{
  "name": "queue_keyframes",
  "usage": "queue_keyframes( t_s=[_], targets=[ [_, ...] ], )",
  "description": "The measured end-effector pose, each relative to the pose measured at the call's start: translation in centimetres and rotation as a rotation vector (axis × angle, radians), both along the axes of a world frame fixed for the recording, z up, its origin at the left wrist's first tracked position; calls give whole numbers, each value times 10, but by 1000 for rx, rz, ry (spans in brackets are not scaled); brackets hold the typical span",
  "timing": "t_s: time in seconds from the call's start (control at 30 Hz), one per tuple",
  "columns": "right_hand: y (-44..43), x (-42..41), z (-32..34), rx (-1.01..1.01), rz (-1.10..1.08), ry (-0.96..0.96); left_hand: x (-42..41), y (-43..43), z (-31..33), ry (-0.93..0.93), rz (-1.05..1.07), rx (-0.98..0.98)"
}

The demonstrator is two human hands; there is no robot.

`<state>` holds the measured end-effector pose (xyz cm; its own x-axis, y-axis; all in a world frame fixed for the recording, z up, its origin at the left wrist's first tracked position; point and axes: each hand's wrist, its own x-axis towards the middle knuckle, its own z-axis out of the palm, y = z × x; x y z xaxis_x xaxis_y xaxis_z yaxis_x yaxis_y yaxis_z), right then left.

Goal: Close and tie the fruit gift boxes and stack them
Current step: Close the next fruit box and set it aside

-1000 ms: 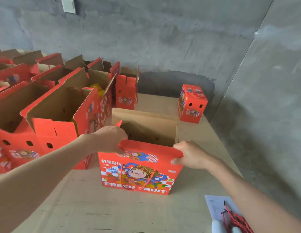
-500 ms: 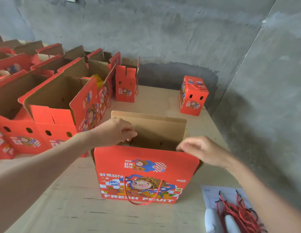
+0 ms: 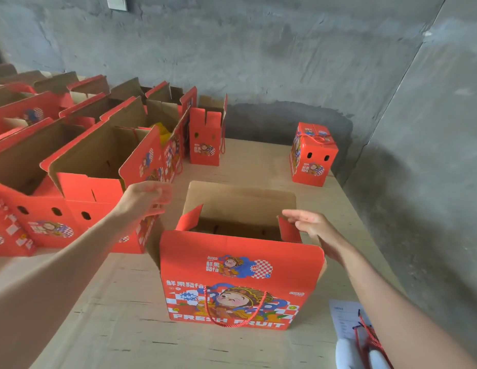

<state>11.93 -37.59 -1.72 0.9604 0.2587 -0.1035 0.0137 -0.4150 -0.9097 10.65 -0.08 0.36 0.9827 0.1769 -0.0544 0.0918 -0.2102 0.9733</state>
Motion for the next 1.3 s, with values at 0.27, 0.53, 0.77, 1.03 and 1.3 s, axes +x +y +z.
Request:
queue_keyframes(
  t_s=[0.27,0.53,0.77,1.03,1.3],
  targets=[
    [-4,-29,11,184,64,36,-30,-1,-40,65,-157,-135],
    [-8,-46,47,-143,433,84,-31,-14,-39,-18,-181,-30],
    [-1,-60,8,266,86,-26,-36,-28,-51,-165,-219,313],
    [6,-73,-34,-37,-20,-181,-35,-25,-74,-76,-397,866],
    [8,-73,-52,-126,63,-124,-50,-29,-83,0,-428,520]
  ],
)
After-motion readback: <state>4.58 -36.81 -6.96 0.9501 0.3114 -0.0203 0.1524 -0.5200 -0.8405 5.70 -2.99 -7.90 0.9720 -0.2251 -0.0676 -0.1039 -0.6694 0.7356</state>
